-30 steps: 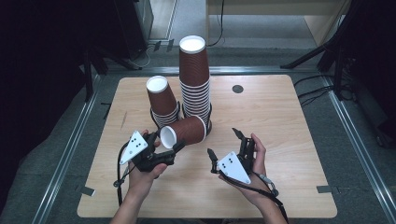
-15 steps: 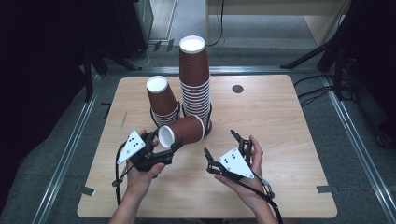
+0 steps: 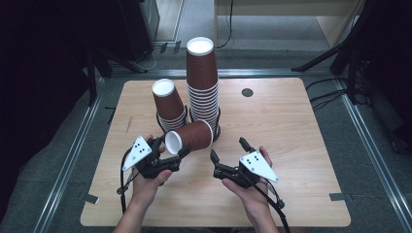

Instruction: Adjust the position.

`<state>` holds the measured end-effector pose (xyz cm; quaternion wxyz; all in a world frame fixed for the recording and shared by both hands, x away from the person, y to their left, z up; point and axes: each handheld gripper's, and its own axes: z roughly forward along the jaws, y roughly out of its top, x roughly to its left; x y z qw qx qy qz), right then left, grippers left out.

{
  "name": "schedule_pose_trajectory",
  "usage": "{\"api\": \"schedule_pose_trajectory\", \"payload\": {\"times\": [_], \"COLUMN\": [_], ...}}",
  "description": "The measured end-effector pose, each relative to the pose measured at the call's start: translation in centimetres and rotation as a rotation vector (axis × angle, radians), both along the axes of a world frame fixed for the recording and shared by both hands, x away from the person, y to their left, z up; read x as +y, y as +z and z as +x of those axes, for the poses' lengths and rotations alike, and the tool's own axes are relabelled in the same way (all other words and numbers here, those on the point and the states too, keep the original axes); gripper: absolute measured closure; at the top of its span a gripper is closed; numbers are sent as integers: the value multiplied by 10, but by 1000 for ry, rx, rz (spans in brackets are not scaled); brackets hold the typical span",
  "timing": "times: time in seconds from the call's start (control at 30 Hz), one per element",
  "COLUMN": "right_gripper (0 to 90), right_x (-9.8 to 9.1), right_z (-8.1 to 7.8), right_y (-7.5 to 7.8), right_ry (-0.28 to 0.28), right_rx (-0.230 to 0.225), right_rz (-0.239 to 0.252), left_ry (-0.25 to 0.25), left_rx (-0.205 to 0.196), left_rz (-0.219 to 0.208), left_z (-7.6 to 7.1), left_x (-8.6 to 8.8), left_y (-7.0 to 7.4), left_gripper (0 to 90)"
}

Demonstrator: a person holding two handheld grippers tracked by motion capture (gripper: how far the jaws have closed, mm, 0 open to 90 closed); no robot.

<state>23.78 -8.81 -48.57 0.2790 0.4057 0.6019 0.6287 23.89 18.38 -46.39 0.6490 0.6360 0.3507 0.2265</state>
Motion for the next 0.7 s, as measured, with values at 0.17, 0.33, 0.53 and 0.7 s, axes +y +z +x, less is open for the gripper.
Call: {"api": "schedule_pose_trajectory", "payload": {"times": [0.17, 0.33, 0.53, 0.7], "right_gripper": [39, 26, 0, 0], "right_x": [-1, 1, 6, 6], "right_z": [1, 1, -2, -1], "right_y": [-3, -5, -7, -5], "right_ry": [15, 21, 40, 58], "right_rx": [99, 168, 227, 306], "right_rz": [156, 254, 342, 472], "left_ry": [-2, -2, -3, -3], "left_rx": [0, 2, 3, 1], "left_rz": [6, 5, 9, 7], "left_z": [0, 0, 0, -1], "left_x": [0, -1, -2, -1], "left_y": [0, -1, -1, -1], "left_gripper": [228, 228, 227, 228]}}
